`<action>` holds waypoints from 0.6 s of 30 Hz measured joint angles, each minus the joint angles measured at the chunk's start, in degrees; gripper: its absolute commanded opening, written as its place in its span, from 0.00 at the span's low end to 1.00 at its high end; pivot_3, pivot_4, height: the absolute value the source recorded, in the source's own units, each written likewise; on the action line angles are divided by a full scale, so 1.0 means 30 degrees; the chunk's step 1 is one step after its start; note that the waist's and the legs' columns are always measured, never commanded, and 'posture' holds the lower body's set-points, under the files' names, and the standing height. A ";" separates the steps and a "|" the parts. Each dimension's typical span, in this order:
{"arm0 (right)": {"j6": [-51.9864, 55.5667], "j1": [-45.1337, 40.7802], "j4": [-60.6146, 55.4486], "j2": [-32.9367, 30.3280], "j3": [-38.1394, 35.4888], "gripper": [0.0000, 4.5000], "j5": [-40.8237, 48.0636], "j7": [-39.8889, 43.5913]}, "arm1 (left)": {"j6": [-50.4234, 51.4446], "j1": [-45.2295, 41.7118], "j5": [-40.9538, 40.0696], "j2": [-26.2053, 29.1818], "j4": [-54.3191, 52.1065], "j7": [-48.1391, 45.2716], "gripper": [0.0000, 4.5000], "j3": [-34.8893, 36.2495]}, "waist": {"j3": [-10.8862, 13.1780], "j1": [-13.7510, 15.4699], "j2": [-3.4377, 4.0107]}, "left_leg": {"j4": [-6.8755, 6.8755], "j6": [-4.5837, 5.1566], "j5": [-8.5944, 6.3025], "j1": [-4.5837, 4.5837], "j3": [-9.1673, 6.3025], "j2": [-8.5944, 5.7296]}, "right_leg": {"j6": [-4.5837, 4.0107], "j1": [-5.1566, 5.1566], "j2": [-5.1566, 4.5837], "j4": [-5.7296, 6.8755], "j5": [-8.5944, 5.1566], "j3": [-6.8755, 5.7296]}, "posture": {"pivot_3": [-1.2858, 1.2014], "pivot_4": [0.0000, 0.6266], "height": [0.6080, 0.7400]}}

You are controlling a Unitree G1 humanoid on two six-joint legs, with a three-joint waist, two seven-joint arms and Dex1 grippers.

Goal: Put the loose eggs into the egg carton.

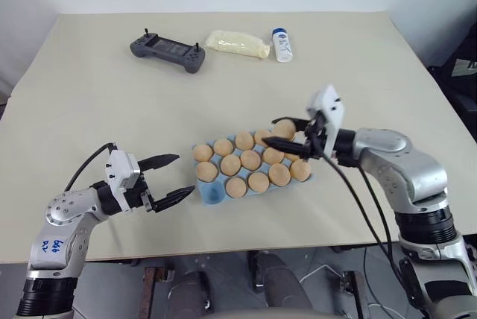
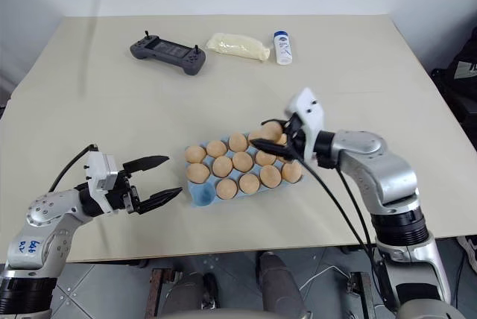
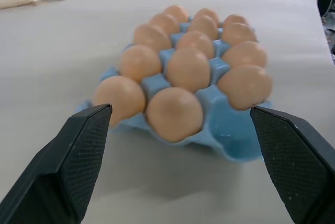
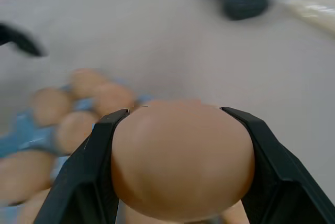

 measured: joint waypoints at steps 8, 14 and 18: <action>0.0320 -0.1146 -0.1498 0.2233 0.3522 0.54 0.0061 0.0593 | -0.0280 -0.0099 0.0051 0.0314 0.0600 -0.0036 1.00 0.0590 | -0.0005 0.0094 -0.0008 | -0.0014 -0.0034 -0.0024 -0.0013 0.0003 0.0041 | -0.0033 -0.0009 0.0000 -0.0003 -0.0019 -0.0051 | 0.52 0.24 1.00; -0.0093 -0.1203 -0.1377 0.2955 0.5420 0.54 -0.0982 0.0782 | -0.0281 0.0236 0.0051 0.0437 0.0560 0.0190 1.00 0.0967 | -0.0010 0.0239 -0.0016 | -0.0001 -0.0043 -0.0030 -0.0014 0.0026 0.0039 | -0.0217 -0.0016 -0.0008 0.0003 -0.0125 -0.0048 | 0.52 0.24 1.00; -0.0178 -0.1497 -0.0985 0.3554 0.6365 0.54 -0.1717 0.0793 | -0.0276 0.0552 0.0046 0.0540 0.0399 0.0317 1.00 0.1372 | -0.0015 0.0232 -0.0024 | 0.0008 -0.0045 -0.0030 -0.0002 0.0029 0.0042 | -0.0247 -0.0016 -0.0008 0.0035 -0.0142 -0.0051 | 0.52 0.24 1.00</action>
